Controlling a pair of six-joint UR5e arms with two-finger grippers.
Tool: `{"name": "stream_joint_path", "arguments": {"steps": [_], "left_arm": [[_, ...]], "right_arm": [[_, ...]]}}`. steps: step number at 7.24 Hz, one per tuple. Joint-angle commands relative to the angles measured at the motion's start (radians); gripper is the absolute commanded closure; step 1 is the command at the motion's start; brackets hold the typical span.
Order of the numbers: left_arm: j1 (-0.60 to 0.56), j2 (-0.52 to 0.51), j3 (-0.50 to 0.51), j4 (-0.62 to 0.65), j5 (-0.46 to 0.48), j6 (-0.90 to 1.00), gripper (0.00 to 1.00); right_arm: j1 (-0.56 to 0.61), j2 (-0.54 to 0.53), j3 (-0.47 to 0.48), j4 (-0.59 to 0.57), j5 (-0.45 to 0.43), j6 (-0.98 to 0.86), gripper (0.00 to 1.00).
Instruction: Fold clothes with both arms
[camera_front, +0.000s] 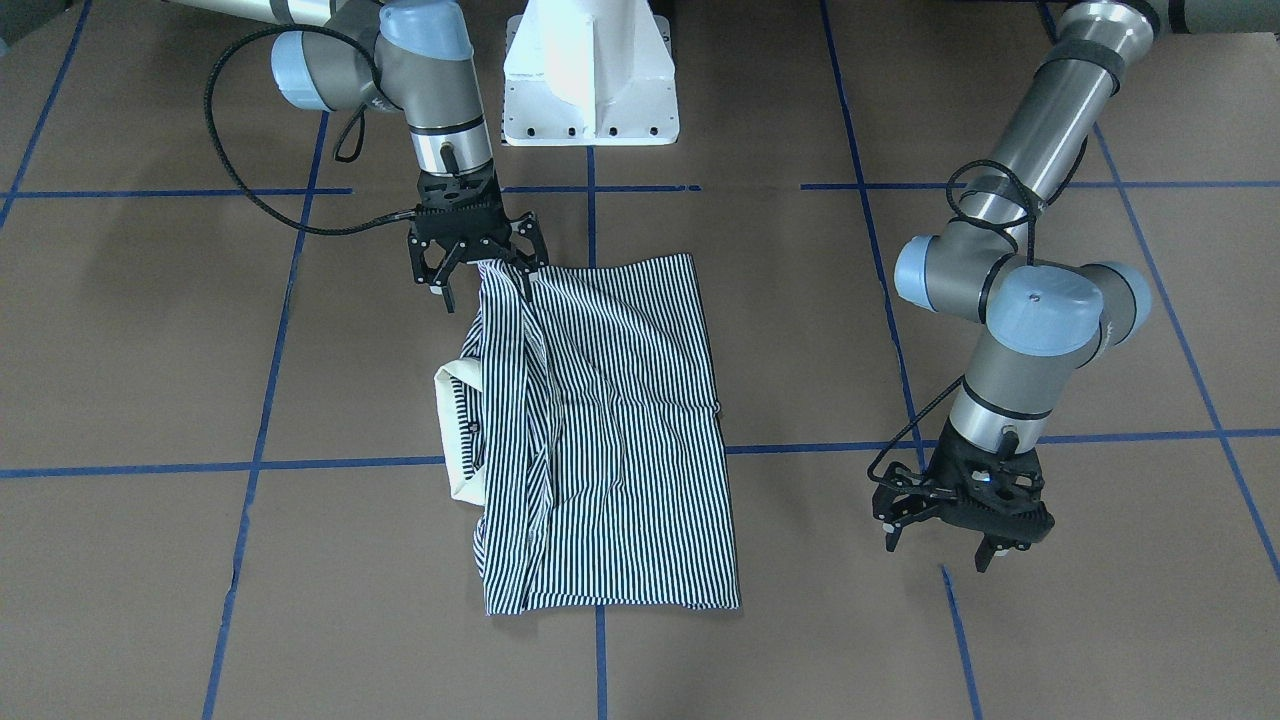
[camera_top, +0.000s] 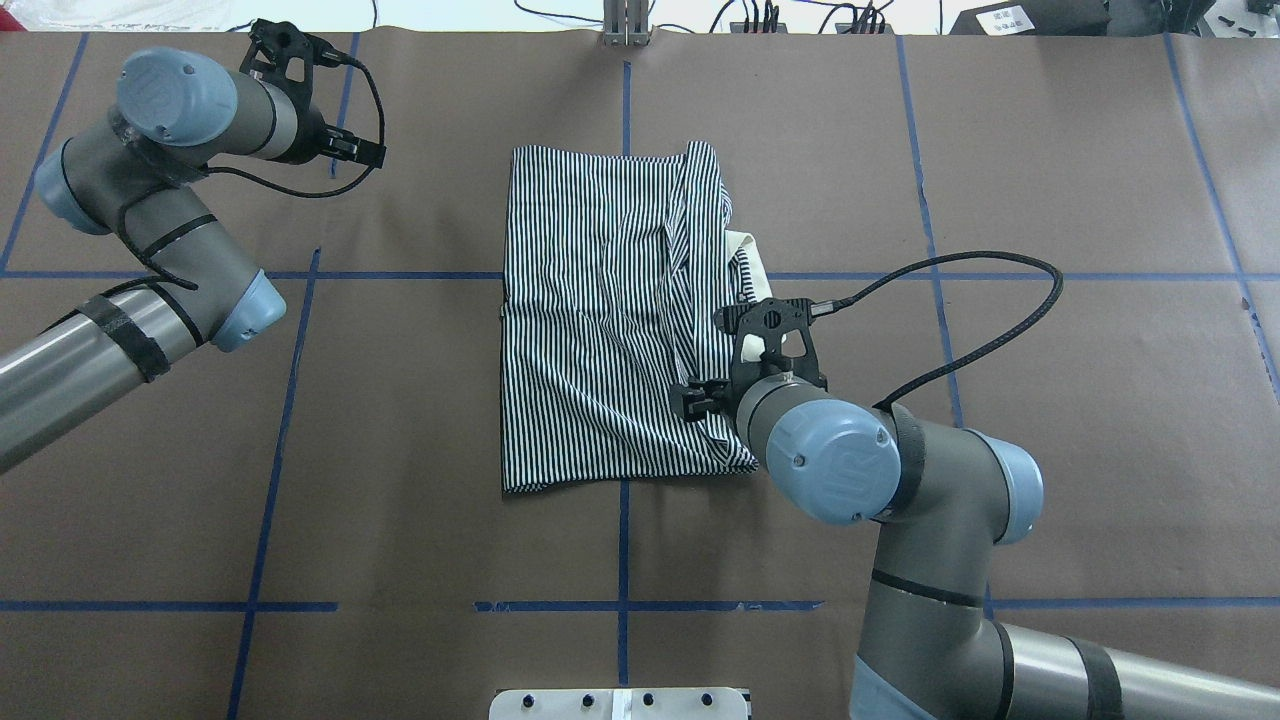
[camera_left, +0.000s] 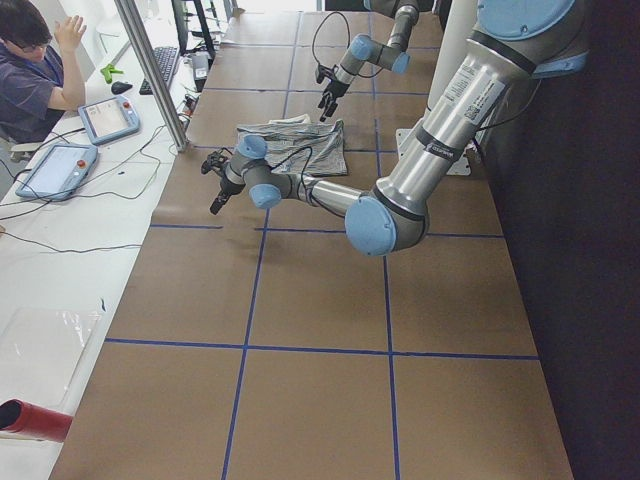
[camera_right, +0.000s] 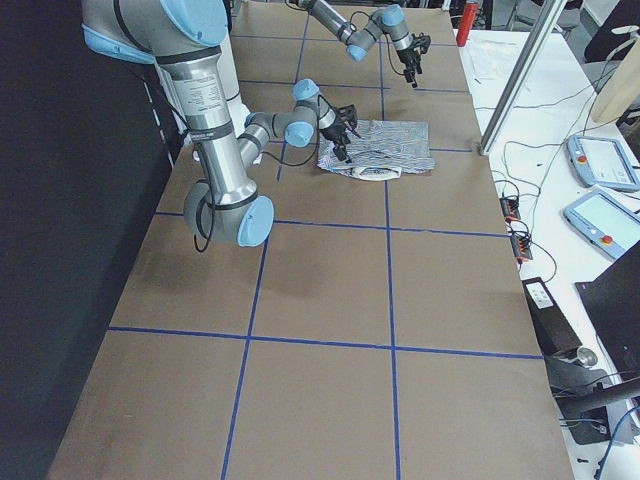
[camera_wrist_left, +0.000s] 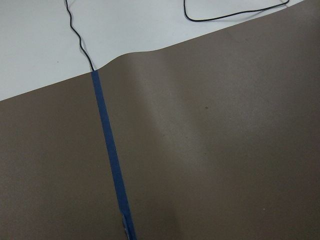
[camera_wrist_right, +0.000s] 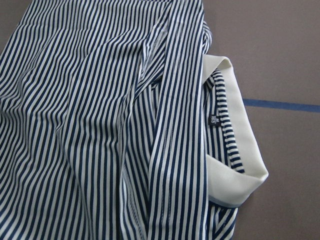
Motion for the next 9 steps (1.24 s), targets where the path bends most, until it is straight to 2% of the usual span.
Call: {"name": "stream_joint_path", "arguments": {"steps": [1,2,4,7,8,9], "left_arm": [[0.001,0.000,0.000,-0.018,0.000,-0.004,0.00],[0.004,0.000,-0.001,-0.018,0.000,-0.016,0.00],[0.008,0.000,-0.001,-0.020,0.000,-0.016,0.00],[0.015,0.002,0.000,-0.020,0.000,-0.029,0.00],[0.019,0.002,0.000,-0.020,0.000,-0.030,0.00],[0.019,0.002,0.000,-0.020,0.000,-0.032,0.00]], "right_arm": [[-0.106,-0.010,0.011,-0.025,-0.113,-0.095,0.31],[-0.119,-0.015,0.011,-0.028,-0.125,-0.150,0.47],[-0.117,-0.030,0.012,-0.028,-0.133,-0.191,0.56],[-0.114,-0.030,0.011,-0.028,-0.142,-0.209,0.76],[-0.114,-0.031,0.011,-0.026,-0.142,-0.208,1.00],[-0.113,-0.031,0.011,-0.026,-0.147,-0.195,1.00]]}}
